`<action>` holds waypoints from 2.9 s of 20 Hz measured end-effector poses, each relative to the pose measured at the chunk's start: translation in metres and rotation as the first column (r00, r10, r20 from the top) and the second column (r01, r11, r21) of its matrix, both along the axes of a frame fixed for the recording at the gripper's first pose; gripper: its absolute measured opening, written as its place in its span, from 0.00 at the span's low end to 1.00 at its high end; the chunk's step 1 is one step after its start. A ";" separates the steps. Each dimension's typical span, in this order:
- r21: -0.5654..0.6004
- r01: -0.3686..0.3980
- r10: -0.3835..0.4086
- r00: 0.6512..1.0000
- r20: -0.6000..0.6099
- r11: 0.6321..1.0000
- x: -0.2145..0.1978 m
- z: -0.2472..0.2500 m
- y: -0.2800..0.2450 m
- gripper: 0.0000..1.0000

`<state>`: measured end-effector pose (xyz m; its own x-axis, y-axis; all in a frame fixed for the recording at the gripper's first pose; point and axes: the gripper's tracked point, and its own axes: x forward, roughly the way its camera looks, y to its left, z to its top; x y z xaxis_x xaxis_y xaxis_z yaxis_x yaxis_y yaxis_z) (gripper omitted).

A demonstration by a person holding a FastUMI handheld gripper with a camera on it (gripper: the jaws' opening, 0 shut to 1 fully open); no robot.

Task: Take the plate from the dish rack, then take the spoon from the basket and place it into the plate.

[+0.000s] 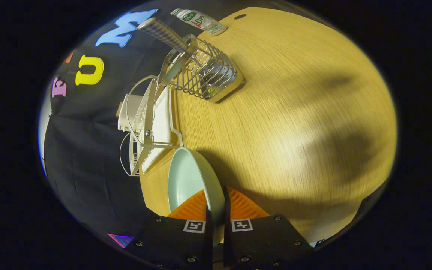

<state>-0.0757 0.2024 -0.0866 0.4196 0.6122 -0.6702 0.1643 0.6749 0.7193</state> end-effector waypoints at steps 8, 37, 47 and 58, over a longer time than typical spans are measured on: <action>-0.083 -0.005 0.012 0.996 0.092 0.997 0.008 0.007 -0.017 0.44; -0.475 0.464 0.221 0.500 0.837 0.748 0.133 0.144 -0.101 0.63; -0.467 0.412 0.205 0.538 0.817 0.783 0.141 0.143 -0.092 0.07; -0.495 0.413 0.220 0.554 0.803 0.765 0.140 0.187 -0.093 0.03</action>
<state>0.0642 0.1092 0.1000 0.9697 0.1543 -0.1894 -0.1498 0.9880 0.0378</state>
